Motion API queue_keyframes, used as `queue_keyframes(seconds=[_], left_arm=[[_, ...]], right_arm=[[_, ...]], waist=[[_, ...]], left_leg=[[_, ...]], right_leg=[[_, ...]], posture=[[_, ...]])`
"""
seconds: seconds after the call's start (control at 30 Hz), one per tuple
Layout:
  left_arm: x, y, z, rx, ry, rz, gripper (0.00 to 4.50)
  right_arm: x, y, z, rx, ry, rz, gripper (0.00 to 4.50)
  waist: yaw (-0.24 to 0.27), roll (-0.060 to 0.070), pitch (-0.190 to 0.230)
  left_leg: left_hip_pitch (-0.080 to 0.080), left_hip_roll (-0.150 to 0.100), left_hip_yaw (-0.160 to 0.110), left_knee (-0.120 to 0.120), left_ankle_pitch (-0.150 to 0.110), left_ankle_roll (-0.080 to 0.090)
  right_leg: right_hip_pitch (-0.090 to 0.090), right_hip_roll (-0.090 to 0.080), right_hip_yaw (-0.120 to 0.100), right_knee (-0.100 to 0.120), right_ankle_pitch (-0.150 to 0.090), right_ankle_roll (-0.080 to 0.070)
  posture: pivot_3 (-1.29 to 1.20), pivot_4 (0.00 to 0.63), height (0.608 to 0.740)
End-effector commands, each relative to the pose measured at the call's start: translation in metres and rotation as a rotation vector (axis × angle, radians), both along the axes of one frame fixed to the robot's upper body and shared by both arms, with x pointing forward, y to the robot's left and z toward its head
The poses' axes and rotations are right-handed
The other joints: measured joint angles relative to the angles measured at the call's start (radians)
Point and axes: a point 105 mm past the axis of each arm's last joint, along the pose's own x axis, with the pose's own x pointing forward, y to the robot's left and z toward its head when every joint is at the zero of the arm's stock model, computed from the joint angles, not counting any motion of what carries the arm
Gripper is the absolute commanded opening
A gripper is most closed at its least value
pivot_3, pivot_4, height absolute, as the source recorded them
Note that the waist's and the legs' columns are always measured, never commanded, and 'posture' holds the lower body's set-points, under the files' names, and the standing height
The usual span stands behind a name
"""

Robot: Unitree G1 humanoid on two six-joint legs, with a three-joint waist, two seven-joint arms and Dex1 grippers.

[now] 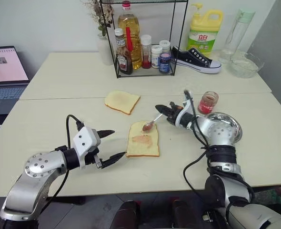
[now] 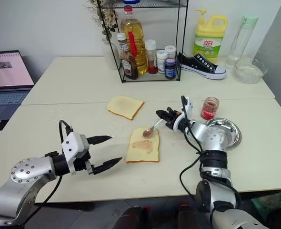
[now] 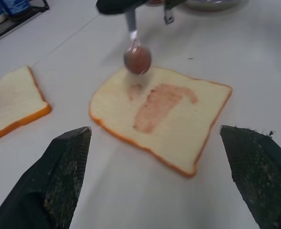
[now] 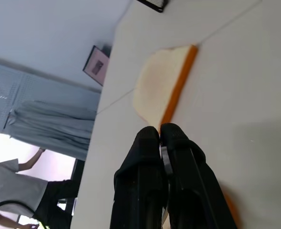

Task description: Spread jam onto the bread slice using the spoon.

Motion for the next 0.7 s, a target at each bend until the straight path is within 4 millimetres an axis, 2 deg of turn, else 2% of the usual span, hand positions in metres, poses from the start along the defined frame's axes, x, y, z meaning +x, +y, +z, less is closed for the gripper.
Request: queue_keyframes(seconds=[0.03,0.2,0.37,0.53,0.7], left_arm=[[0.011,0.006,0.023,-0.016,-0.067,0.022,4.5],[0.026,-0.012,0.046,-0.039,-0.108,-0.052,4.5],[0.035,-0.039,0.062,-0.034,-0.115,-0.201,4.5],[0.048,-0.067,0.075,-0.033,-0.152,-0.332,4.5],[0.058,-0.104,0.091,-0.064,-0.2,-0.465,4.5]], right_arm=[[-0.011,-0.009,0.03,0.026,-0.089,0.009,0.03],[-0.022,-0.036,0.051,-0.018,-0.17,-0.083,0.03],[-0.039,-0.079,0.066,-0.05,-0.216,-0.253,0.03],[-0.054,-0.119,0.072,-0.105,-0.235,-0.424,0.03],[-0.069,-0.165,0.079,-0.21,-0.252,-0.59,0.03]], waist=[[0.0,0.0,0.0],[0.002,0.0,0.0],[0.003,0.0,0.0],[0.0,0.0,0.0],[0.001,-0.001,0.001]], left_leg=[[0.0,0.0,0.0,0.0,0.0,0.0],[-0.001,0.0,0.0,0.0,0.0,0.0],[-0.001,-0.001,0.001,0.0,0.0,0.0],[-0.001,-0.001,0.001,0.0,0.0,0.0],[-0.001,-0.001,0.003,0.001,0.0,0.0]], right_leg=[[0.0,0.0,0.0,0.0,0.0,0.0],[0.0,0.0,-0.001,0.0,0.0,0.0],[0.0,0.0,0.0,0.0,0.0,0.0],[0.0,0.0,0.0,0.0,0.0,0.0],[0.0,0.0,0.0,-0.001,0.0,0.0]], posture=[[0.0,0.15,0.74],[0.0,0.15,0.74],[0.0,0.15,0.74],[0.0,0.15,0.74],[0.0,0.15,0.74]])
